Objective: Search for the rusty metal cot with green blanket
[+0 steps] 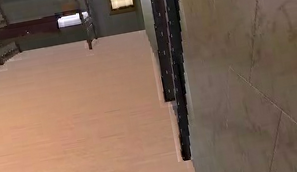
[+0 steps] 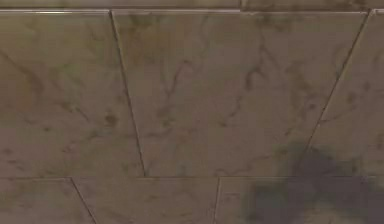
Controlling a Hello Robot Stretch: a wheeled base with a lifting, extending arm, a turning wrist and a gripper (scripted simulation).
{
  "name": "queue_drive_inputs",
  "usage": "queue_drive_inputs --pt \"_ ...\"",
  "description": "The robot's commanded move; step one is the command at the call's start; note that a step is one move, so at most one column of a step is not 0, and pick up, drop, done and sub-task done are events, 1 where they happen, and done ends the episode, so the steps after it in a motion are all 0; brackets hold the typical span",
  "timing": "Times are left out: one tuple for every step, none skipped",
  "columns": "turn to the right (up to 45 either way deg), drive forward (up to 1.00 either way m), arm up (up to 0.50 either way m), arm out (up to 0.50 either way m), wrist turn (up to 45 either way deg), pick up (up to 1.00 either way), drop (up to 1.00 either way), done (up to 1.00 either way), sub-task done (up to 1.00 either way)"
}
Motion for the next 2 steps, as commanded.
queue_drive_inputs --pt "45.0 0.00 0.00 0.00 0.0 0.00 0.00 0.00 0.00" --pt "-18.0 0.00 0.00 0.00 0.0 0.00 0.00 0.00 0.00"
